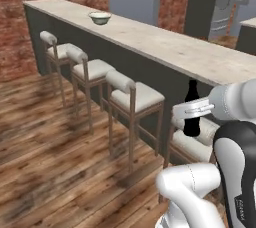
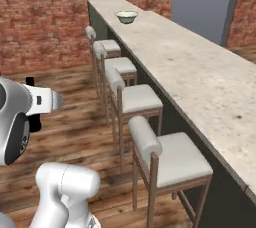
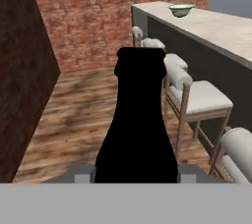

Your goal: Open the fridge, grab two sodas, and place both sodas inside the bowl with ice on the dining counter.

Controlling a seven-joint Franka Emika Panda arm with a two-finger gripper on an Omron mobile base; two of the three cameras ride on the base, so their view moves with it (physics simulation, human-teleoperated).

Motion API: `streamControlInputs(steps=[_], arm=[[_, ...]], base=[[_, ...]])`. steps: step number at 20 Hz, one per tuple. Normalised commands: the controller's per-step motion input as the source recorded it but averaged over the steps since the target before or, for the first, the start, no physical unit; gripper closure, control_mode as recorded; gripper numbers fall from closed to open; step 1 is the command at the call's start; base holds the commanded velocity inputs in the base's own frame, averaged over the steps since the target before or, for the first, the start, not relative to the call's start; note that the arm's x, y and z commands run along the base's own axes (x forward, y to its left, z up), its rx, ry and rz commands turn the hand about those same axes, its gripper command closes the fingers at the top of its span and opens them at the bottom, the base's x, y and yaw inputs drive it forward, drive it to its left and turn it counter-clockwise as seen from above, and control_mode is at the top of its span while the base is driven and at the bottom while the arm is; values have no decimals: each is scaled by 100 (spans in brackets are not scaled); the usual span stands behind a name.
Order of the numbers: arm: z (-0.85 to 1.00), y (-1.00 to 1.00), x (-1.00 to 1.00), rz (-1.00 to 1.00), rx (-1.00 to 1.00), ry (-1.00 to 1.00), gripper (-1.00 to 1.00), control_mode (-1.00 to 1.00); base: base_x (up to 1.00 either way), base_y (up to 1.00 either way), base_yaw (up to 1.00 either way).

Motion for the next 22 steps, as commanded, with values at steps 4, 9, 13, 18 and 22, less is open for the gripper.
streamControlInputs(steps=[4,9,13,18,22], arm=[[0,0,0,0,0,0,100,100],[0,0,0,0,0,0,100,100],[0,0,0,0,0,0,100,100],[0,0,0,0,0,0,100,100],[0,0,0,0,0,0,100,100]], base=[[81,69,-50],[81,70,-50],[75,79,-47],[66,89,-43],[63,96,-40]])
